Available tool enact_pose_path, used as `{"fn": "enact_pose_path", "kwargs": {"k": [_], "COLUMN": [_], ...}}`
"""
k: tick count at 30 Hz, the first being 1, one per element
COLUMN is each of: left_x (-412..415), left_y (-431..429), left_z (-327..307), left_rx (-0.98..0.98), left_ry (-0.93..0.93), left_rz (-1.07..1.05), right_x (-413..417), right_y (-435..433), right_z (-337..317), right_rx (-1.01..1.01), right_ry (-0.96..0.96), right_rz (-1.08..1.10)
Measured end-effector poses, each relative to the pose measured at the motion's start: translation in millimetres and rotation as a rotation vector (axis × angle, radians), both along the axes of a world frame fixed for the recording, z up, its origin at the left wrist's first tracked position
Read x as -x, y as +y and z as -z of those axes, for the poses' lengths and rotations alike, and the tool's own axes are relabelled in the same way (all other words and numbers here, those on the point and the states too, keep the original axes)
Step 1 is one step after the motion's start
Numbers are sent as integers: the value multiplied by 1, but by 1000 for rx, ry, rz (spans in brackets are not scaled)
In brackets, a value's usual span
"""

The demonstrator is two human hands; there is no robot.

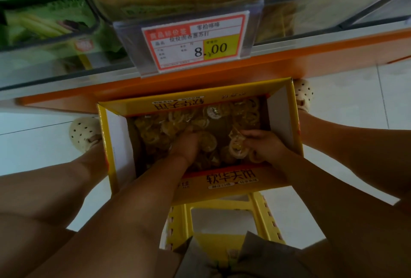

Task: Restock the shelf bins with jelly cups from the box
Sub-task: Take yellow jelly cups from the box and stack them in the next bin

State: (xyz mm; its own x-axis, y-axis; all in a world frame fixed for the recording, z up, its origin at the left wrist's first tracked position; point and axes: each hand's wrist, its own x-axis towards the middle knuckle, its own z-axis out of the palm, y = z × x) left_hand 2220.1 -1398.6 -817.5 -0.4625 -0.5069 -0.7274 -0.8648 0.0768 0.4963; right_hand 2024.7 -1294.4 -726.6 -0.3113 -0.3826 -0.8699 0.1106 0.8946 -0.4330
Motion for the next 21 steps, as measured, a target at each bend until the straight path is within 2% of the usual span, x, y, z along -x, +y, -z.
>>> {"fn": "enact_pose_path", "kwargs": {"k": [2, 3, 5, 7, 10, 14, 17, 21], "left_x": [-4, -9, -19, -22, -19, -18, -14, -10], "left_y": [-2, -3, -5, -6, -7, -1, -1, -8], "left_z": [-12, -11, -8, -8, -4, -3, -4, -6], "left_rx": [-92, -92, -2, 37, 66, 82, -8, 52], "left_ry": [-32, -82, -149, -137, -137, -237, -195, -129], "left_rz": [-52, -12, 101, 160, 260, 407, 325, 413], "right_x": [-1, -2, -5, -6, -4, -1, 0, 1], "right_y": [-1, -2, -3, -3, -1, 4, 5, 4], "right_z": [0, 0, -3, -4, -4, -6, -9, -13], "right_rx": [8, 9, 13, 25, 10, -23, -31, -28], "right_ry": [-4, -6, -10, -16, -17, -11, -23, -10], "right_rz": [-1, 1, 1, 13, 11, -14, -5, -19]}}
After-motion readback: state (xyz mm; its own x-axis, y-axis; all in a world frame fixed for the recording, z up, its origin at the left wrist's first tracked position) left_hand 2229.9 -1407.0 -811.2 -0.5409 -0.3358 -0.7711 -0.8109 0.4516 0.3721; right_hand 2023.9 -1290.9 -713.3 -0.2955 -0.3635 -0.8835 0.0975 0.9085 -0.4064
